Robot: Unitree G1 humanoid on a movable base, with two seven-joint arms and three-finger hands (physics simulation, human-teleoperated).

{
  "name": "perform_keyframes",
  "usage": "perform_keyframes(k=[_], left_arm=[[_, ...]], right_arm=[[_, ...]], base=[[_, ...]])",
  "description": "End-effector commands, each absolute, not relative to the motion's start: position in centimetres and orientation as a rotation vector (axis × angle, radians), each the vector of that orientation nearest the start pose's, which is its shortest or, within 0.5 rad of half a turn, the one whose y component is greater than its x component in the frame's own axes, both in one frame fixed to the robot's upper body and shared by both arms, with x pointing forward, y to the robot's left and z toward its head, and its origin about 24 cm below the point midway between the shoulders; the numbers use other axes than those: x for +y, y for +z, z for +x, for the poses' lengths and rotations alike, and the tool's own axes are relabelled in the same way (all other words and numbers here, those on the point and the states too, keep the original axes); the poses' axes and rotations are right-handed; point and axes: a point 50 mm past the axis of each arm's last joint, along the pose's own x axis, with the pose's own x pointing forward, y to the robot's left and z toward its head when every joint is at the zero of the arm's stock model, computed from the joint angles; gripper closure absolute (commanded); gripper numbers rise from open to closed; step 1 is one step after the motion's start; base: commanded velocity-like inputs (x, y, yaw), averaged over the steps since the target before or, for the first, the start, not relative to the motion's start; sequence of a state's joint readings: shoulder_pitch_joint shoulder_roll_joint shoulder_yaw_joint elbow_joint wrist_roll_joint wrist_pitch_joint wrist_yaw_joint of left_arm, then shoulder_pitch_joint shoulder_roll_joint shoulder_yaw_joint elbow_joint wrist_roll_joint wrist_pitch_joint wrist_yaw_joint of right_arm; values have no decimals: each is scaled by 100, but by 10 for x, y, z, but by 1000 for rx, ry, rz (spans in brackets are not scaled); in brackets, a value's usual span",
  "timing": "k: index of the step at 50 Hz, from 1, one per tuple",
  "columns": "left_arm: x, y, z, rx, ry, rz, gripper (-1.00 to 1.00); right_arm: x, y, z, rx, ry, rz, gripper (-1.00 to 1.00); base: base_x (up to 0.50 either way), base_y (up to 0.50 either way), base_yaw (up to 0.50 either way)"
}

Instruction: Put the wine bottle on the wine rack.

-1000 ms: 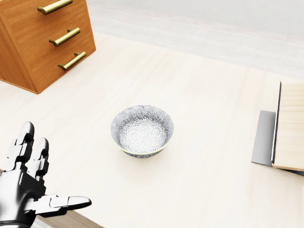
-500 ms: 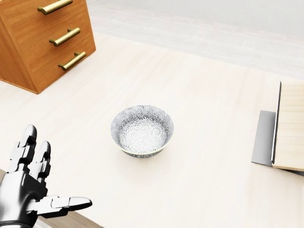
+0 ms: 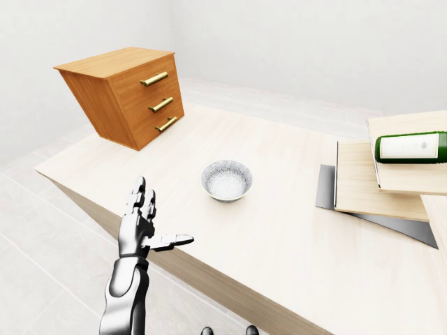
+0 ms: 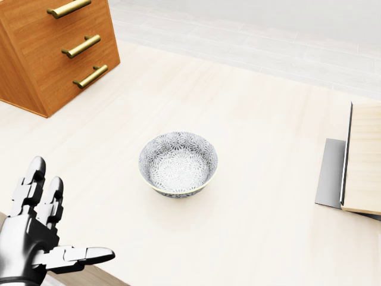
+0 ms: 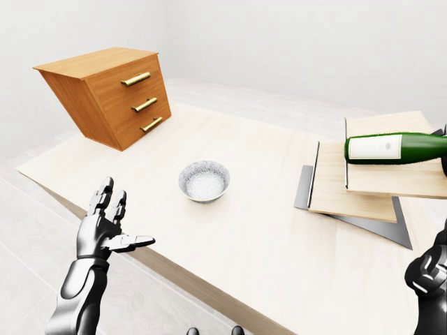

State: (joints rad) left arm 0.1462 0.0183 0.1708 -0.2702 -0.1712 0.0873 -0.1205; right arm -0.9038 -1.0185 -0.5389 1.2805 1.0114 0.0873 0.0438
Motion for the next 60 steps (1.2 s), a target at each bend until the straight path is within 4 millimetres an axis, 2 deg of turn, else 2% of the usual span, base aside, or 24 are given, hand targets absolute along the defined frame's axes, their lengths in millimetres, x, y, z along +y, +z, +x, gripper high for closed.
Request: perform_keyframes(k=[1, 13, 24, 60], left_arm=[[195, 65, 221, -64, 65, -117, -100], [196, 63, 221, -58, 67, -119, -100], [195, 63, 221, -58, 65, -119, -100], [196, 62, 221, -58, 64, -120, -100]], right_arm=[[-472, 163, 256, -178, -872, 755, -100], [-479, 165, 247, -177, -898, 723, -100], [-485, 175, 240, -204, -910, 698, -100], [-518, 212, 187, -322, -981, 593, -100]], base=[[0, 0, 0], [0, 0, 0], [0, 0, 0], [0, 0, 0]])
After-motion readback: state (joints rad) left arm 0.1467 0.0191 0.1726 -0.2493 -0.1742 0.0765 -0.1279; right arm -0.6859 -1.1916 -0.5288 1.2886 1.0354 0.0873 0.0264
